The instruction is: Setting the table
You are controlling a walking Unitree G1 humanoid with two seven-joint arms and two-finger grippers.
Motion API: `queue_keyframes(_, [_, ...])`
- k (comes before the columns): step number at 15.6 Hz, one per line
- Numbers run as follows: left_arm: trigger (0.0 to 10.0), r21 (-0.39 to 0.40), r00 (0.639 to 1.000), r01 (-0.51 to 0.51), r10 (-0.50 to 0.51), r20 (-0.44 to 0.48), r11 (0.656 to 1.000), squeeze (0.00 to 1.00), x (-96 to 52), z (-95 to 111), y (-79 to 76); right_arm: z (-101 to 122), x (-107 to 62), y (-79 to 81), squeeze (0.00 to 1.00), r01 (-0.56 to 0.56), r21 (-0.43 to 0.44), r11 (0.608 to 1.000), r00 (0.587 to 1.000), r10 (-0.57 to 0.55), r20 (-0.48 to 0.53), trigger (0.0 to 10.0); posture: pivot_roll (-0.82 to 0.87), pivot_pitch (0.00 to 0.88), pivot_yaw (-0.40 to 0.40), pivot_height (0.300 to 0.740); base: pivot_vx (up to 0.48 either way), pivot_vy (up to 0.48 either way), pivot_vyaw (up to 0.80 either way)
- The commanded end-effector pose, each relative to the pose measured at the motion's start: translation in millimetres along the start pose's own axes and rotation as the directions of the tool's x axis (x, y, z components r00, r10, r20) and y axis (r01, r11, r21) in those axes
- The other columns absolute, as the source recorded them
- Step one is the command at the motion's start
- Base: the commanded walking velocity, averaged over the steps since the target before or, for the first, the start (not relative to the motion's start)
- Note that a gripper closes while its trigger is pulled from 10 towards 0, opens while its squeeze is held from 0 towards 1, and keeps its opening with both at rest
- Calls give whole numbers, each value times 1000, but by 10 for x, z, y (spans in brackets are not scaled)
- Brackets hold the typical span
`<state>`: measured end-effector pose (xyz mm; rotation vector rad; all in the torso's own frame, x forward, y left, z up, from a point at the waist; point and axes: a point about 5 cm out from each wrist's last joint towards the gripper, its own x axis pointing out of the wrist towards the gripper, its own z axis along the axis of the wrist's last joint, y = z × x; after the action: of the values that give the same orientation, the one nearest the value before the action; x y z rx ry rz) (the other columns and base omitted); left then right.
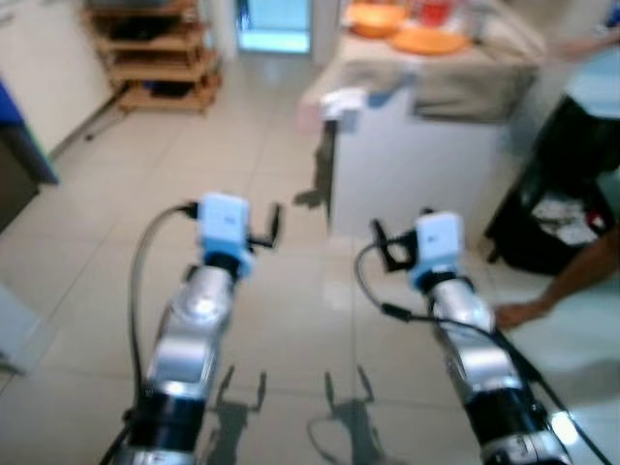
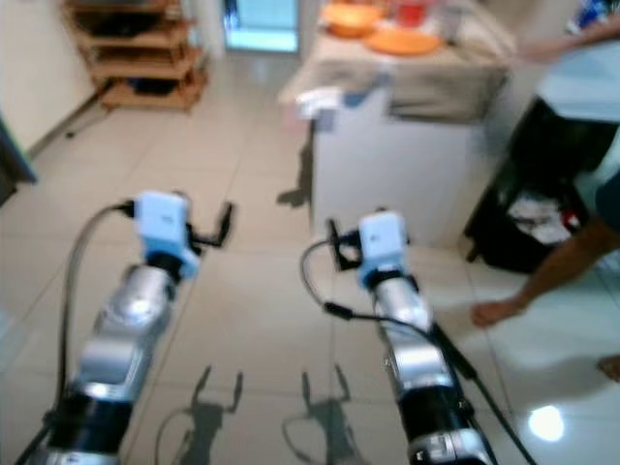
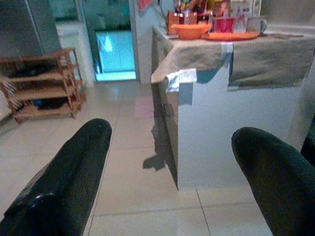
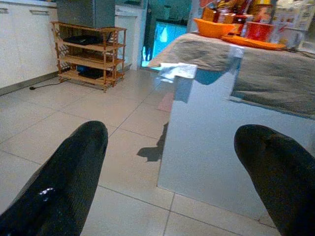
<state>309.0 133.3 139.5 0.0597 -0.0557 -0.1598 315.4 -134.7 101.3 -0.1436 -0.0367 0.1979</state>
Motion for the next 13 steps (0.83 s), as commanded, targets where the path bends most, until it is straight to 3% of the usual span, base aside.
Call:
queue_keyframes(1, [10000, -1, 999, 31, -31, -12, 1000, 0, 6, -16, -70, 22, 0, -64, 0, 14, -11, 1000, 1000, -14, 4, 10000, -114, 0, 44, 740, 0, 0, 0])
queue_keyframes(2, [10000, -26, 999, 47, -47, 5, 999, 0, -7, -3, -87, 20, -3, -66, 0, 14, -11, 1000, 1000, -14, 4, 10000, -116, 0, 43, 740, 319, 0, 0])
queue_keyframes(13, [10000, -7, 998, 58, -58, 7, 998, 0, -1, 0, -135, 16, -22, -61, 0, -1, -16, 1000, 1000, 1, 9, 10000, -117, 0, 39, 740, 480, 0, 0])
